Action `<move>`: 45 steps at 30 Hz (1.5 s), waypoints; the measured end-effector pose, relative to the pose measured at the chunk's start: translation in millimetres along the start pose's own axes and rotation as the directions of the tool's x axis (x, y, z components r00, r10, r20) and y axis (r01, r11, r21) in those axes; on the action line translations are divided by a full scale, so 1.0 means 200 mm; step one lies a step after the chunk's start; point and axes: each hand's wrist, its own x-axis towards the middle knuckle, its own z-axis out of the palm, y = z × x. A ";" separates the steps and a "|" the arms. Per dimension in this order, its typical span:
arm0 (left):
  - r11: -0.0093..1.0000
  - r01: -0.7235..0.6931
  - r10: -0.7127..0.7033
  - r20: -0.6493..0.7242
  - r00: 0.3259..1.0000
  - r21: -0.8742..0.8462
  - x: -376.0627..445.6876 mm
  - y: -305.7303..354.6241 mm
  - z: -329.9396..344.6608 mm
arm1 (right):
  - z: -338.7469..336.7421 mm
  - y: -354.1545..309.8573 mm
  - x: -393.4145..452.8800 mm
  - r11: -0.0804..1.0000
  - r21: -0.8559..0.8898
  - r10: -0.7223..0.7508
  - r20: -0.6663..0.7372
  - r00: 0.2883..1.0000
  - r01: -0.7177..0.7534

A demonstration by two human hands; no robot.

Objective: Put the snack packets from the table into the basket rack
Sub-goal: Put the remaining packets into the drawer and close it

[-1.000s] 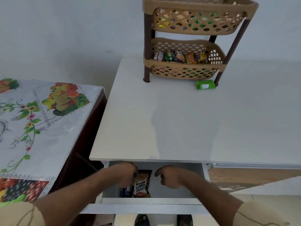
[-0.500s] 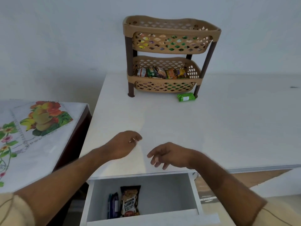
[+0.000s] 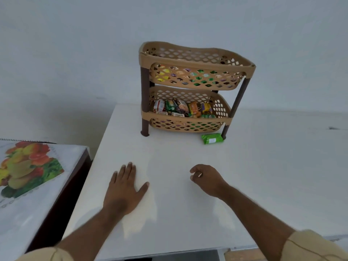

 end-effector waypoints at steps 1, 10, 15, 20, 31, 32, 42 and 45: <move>1.000 0.004 -0.004 -0.005 1.000 0.003 0.00 0.00 0.01 | 0.00 0.02 0.05 1.000 -0.028 -0.006 -0.033 0.999 0.005; 1.000 0.013 -0.013 -0.038 0.999 0.003 0.01 -0.01 0.03 | -0.15 0.06 0.48 0.892 -0.448 -0.024 -0.191 0.981 -0.065; 1.000 0.020 -0.020 -0.046 0.999 0.000 0.01 -0.01 0.02 | -0.27 0.11 0.64 0.794 -0.598 0.025 -0.150 0.988 -0.111; 1.000 0.025 -0.025 -0.046 0.999 -0.003 0.00 0.00 0.01 | -0.27 0.15 0.69 0.817 -0.568 0.043 -0.111 0.993 -0.099; 1.000 0.027 -0.026 -0.031 0.999 0.005 0.00 0.00 0.01 | -0.17 0.07 0.57 0.649 -0.761 -0.079 -0.056 0.995 0.009; 1.000 0.025 -0.025 -0.029 0.999 0.006 0.00 0.00 0.01 | -0.17 0.05 0.54 0.639 -0.769 -0.096 -0.042 0.995 0.029; 1.000 0.018 -0.018 -0.008 1.000 0.004 -0.01 0.02 -0.01 | 0.01 -0.11 0.10 0.812 -0.543 -0.263 -0.011 0.965 0.215; 1.000 0.015 -0.015 0.017 1.000 0.007 0.00 0.02 -0.02 | 0.07 -0.21 -0.09 0.924 -0.317 -0.214 0.028 0.976 0.212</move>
